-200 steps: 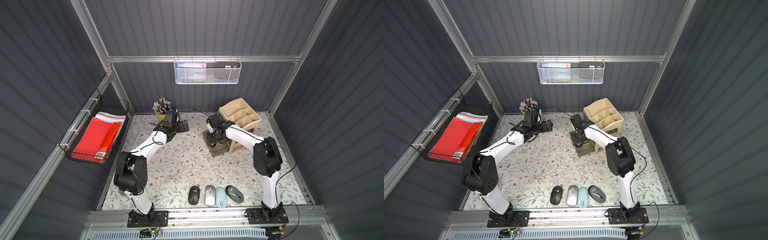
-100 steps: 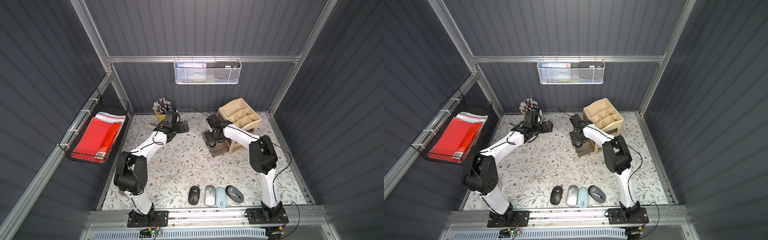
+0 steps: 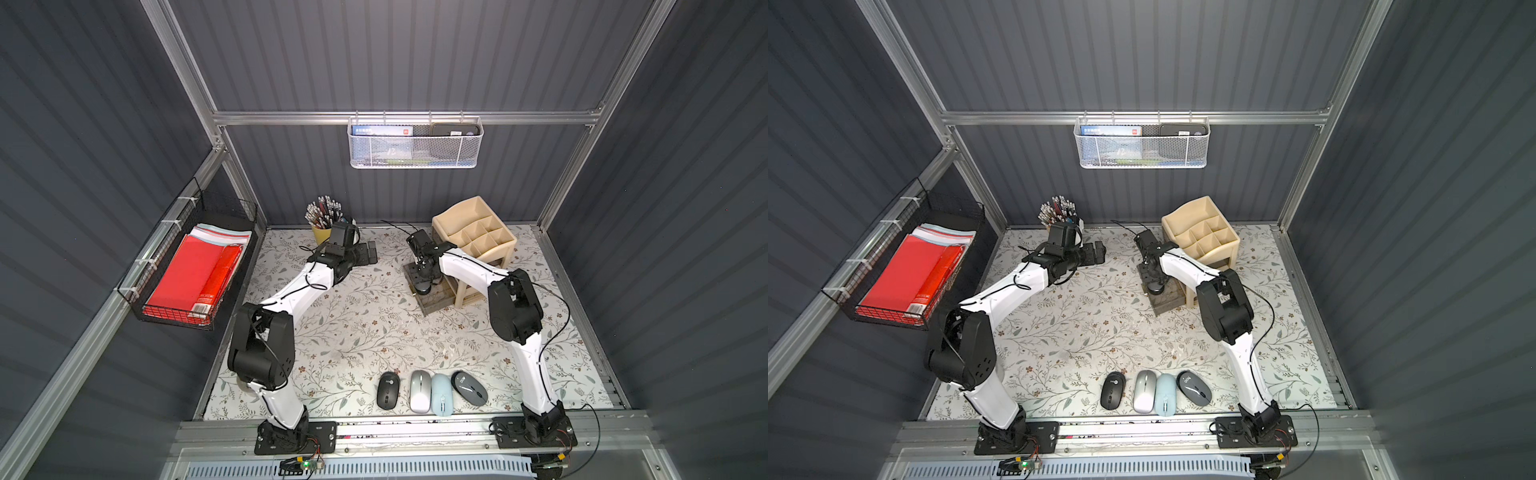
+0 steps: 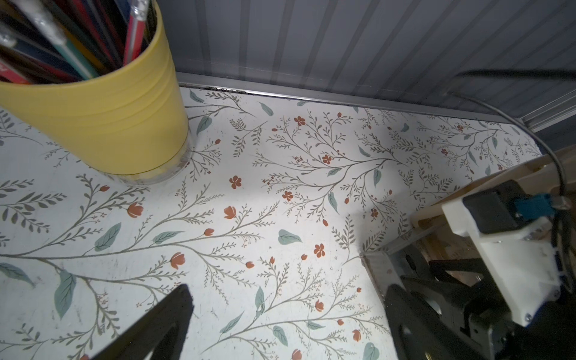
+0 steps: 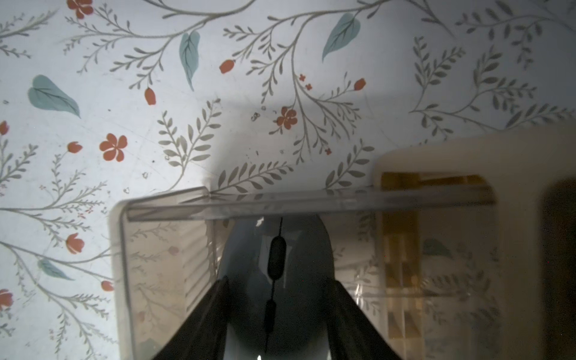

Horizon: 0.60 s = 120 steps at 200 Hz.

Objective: Take the mice out of the drawer
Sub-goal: Pick up the mouse from the drawer.

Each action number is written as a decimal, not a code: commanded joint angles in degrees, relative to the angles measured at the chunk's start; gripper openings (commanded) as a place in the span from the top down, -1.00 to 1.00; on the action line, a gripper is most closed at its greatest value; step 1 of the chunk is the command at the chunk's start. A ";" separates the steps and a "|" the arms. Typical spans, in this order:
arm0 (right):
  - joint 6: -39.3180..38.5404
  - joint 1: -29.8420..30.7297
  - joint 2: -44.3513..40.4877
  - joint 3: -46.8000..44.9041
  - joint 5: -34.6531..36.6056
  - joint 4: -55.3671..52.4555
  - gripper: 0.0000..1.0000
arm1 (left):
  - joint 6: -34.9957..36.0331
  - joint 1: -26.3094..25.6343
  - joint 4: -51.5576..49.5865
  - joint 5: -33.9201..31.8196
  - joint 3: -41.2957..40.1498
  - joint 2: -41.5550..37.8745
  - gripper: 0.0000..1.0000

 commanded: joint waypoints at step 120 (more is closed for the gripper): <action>0.15 -2.40 6.11 -7.97 -1.74 -6.89 -0.12 | 0.74 0.42 0.52 1.51 -0.26 1.12 -0.98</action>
